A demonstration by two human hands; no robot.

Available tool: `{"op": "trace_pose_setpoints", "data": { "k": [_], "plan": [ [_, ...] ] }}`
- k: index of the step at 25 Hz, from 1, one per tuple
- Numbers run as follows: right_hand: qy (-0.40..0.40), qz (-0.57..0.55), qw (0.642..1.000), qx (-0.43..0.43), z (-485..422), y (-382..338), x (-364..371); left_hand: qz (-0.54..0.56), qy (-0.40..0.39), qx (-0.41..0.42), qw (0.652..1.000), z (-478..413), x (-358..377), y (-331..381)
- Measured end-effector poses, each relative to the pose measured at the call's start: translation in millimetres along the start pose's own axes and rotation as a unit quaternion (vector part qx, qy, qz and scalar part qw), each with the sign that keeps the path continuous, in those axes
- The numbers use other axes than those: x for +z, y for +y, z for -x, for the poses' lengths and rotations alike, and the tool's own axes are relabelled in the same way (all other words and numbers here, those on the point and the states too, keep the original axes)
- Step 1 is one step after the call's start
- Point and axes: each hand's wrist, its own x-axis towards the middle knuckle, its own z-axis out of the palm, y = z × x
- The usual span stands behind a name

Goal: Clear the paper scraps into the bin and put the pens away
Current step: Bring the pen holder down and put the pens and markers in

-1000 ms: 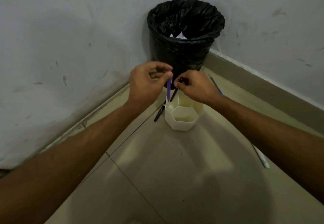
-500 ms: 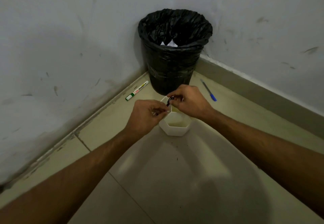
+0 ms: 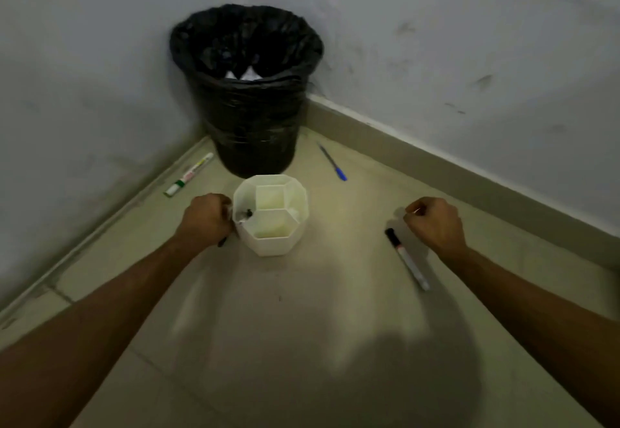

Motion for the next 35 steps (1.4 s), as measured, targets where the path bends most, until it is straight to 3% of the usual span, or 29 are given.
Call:
{"op": "trace_pose_setpoints", "data": {
  "k": [3,7,10,12,14,16,19,22,24,28,35],
  "plan": [
    [-0.025,0.024,0.999,0.032,2.8,26.1,-0.2,0.001,-0.007,0.007,1.000,-4.4,5.5,9.6],
    [-0.132,0.082,0.988,0.008,6.9,31.9,15.7,0.039,0.048,0.010,0.998,-7.2,11.8,1.3],
    [-0.181,0.171,0.968,-0.046,8.7,24.4,27.3,0.131,0.096,-0.033,0.986,-3.0,6.1,-6.9],
    [-0.192,0.164,0.966,-0.053,6.9,10.3,29.1,0.206,0.126,-0.051,0.969,4.7,-4.1,-8.0],
    [-0.156,0.075,0.983,-0.057,5.8,-14.7,27.4,0.278,0.166,-0.045,0.945,12.1,-16.4,0.0],
    [-0.093,-0.082,0.990,-0.069,9.4,-49.9,21.8,0.345,0.183,-0.021,0.920,17.0,-29.7,14.2],
    [-0.051,-0.279,0.953,-0.104,25.0,-109.3,9.1,0.406,0.188,0.029,0.894,23.5,-53.2,31.4],
    [-0.059,-0.379,0.910,-0.157,38.5,-153.0,0.4,0.450,0.138,0.099,0.877,34.2,-74.5,52.5],
    [-0.023,-0.388,0.897,-0.209,42.1,-169.1,-0.8,0.450,0.128,0.135,0.873,31.5,-84.3,62.9],
    [0.023,-0.375,0.880,-0.292,40.4,-188.8,-2.0,0.394,0.193,0.170,0.882,20.6,-92.1,66.5],
    [0.004,-0.258,0.895,-0.363,26.6,-189.5,22.4,0.328,0.196,0.167,0.909,5.7,-60.9,67.7]
  ]
}}
